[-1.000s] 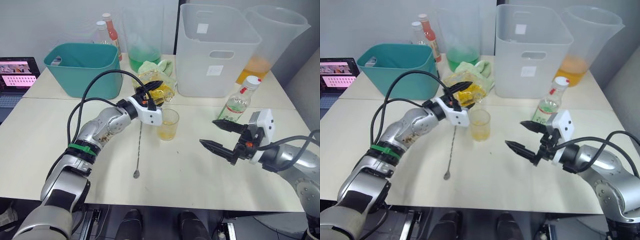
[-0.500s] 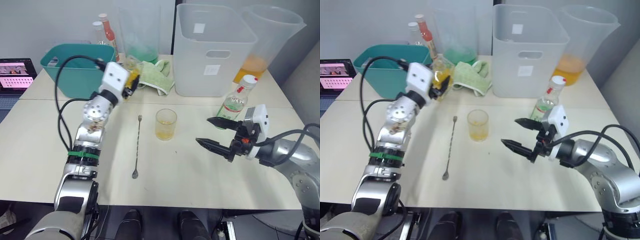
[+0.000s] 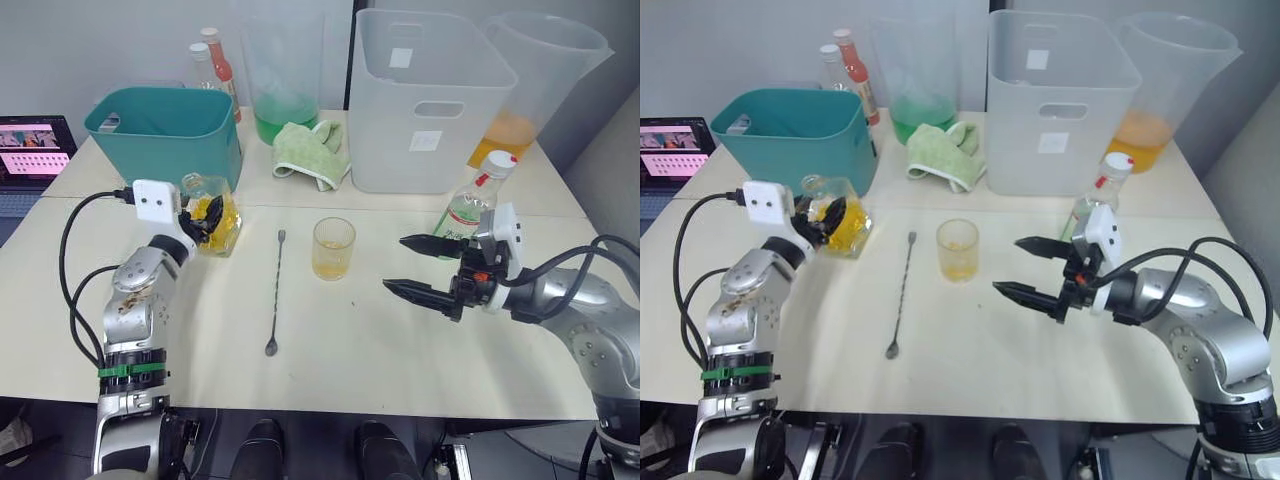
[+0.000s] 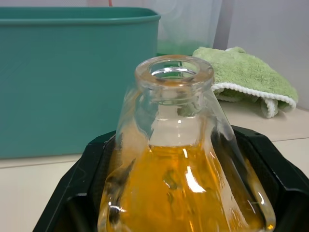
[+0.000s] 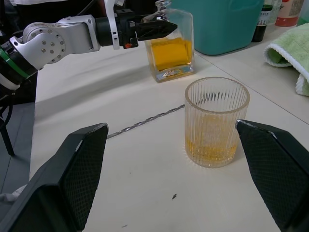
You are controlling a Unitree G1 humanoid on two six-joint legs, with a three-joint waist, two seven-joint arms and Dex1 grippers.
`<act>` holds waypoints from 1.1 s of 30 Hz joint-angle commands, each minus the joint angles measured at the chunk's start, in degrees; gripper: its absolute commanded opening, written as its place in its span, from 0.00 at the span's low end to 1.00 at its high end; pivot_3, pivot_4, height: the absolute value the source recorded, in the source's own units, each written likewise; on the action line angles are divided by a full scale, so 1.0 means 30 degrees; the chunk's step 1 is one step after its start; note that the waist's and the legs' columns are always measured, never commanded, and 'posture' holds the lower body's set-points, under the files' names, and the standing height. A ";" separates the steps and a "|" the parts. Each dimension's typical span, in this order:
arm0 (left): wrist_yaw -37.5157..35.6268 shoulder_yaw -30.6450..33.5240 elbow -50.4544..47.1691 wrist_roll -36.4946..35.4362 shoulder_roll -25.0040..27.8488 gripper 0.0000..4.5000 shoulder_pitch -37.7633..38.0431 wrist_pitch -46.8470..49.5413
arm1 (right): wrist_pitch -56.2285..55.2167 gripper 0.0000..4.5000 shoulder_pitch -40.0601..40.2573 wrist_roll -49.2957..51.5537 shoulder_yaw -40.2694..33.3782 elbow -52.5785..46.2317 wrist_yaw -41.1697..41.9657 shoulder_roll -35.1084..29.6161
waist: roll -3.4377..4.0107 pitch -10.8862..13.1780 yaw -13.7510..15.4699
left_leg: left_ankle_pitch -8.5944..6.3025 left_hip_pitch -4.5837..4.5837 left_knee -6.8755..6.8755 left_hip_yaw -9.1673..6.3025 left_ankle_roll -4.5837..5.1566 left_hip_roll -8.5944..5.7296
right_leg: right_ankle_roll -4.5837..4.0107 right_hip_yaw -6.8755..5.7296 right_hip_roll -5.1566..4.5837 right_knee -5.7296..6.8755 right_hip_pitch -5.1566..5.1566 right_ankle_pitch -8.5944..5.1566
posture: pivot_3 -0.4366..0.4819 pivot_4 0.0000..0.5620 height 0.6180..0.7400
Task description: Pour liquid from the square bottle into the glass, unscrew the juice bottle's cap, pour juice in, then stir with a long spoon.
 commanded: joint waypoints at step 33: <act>-0.1344 0.0652 -0.2710 -0.2345 0.1252 0.99 -0.2856 -0.2102 | 0.0029 1.00 -0.1211 -0.0172 0.0145 -0.0018 -0.0022 0.0368 | -0.0001 -0.0001 -0.0125 | 0.0002 0.0043 -0.0003 0.0008 -0.0001 0.0007 | -0.0004 0.0007 0.0003 -0.0004 0.0036 0.0003 | 0.48 0.27 1.00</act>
